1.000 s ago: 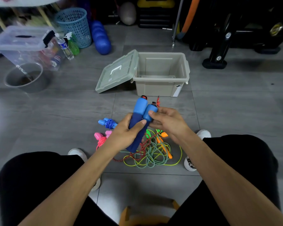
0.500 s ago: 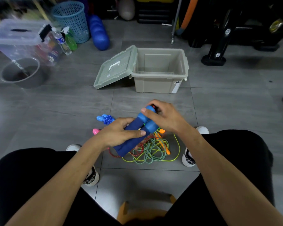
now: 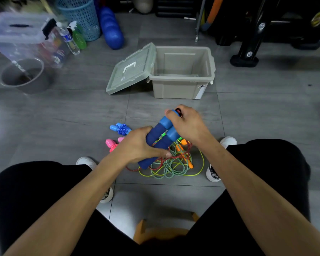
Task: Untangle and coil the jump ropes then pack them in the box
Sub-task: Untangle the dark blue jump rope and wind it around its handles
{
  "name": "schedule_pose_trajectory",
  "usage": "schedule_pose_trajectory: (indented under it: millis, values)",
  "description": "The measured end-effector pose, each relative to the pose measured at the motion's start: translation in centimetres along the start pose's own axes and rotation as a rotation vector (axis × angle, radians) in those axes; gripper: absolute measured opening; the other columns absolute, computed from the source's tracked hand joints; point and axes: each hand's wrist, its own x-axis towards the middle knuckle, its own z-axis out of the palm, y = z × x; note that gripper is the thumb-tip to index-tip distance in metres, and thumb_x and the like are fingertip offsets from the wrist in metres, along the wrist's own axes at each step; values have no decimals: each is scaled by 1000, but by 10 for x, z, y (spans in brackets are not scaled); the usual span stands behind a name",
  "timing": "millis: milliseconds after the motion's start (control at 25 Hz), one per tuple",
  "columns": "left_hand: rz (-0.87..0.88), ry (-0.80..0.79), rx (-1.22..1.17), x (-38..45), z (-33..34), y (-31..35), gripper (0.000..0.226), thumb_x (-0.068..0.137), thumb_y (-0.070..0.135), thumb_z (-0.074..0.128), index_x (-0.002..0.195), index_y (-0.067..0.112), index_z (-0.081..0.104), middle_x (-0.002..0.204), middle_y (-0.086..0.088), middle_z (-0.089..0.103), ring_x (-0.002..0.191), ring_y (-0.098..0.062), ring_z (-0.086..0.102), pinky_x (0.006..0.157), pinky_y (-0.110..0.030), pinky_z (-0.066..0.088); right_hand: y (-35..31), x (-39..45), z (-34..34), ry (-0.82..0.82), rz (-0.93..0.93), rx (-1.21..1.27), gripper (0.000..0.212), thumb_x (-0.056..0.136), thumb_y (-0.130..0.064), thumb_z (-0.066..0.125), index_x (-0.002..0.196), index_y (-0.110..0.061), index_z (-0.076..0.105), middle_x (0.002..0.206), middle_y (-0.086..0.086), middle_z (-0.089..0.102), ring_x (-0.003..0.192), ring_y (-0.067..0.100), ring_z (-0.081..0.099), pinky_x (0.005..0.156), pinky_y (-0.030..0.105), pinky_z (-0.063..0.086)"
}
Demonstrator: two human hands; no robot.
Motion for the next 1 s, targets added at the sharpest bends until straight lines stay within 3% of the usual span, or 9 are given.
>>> schedule_pose_trajectory:
  millis: [80, 160, 240, 320, 480, 640, 800, 1000]
  values:
    - [-36, -96, -182, -2, -2, 4, 40, 61, 40, 88, 77, 17, 61, 64, 5, 64, 60, -10, 63, 59, -29, 50, 1, 2, 4, 7, 19, 83, 44, 89, -48, 54, 72, -7, 52, 62, 2, 46, 57, 16, 43, 55, 30, 37]
    - [-82, -52, -350, -5, -7, 8, 26, 70, 24, 84, 77, 14, 61, 59, 8, 61, 53, -7, 59, 53, -22, 47, 3, 8, 2, -42, 129, 362, 41, 92, -49, 49, 74, -14, 59, 62, 4, 50, 55, 17, 48, 56, 30, 40]
    - [-191, -2, -613, -7, -16, 10, 19, 77, 17, 78, 84, 10, 62, 62, 1, 65, 52, -13, 61, 51, -24, 50, 7, 11, -2, -159, 232, 601, 44, 95, -49, 44, 75, -15, 62, 55, 4, 50, 47, 19, 50, 53, 29, 43]
    - [-297, -10, -861, -11, -27, 10, 15, 82, 13, 71, 90, 8, 60, 63, -6, 67, 51, -18, 64, 46, -26, 51, 11, 10, -3, -256, 201, 653, 42, 99, -42, 41, 77, -12, 61, 50, 0, 43, 41, 16, 43, 47, 25, 39]
    - [-324, -169, -976, -19, -39, 7, 27, 68, 7, 78, 88, 9, 59, 64, -6, 66, 50, -16, 62, 44, -25, 51, 9, 7, -8, -196, 50, 569, 29, 102, -22, 41, 79, -13, 56, 54, -5, 30, 44, 8, 25, 43, 22, 22]
    - [-334, -219, -843, -25, -28, 14, 12, 79, 6, 72, 86, 8, 62, 63, -2, 66, 54, -12, 63, 49, -23, 52, 10, 10, -10, -69, -17, 440, 28, 101, -23, 41, 77, -18, 55, 53, -5, 31, 46, 9, 26, 43, 23, 25]
    - [-349, -108, -907, -22, -23, 17, 7, 85, 10, 67, 84, 6, 61, 63, -9, 65, 49, -17, 62, 45, -25, 51, 19, 13, -7, -2, -34, 233, 28, 99, -26, 44, 77, -22, 61, 55, -8, 41, 51, 9, 35, 50, 23, 31]
    - [-373, 197, -1284, -7, -37, 8, 10, 88, 12, 63, 91, 3, 59, 56, -9, 63, 43, -16, 57, 43, -23, 50, 30, -1, 9, -181, -247, -126, 22, 98, -16, 47, 88, -13, 65, 61, -12, 49, 54, -1, 49, 56, 15, 35]
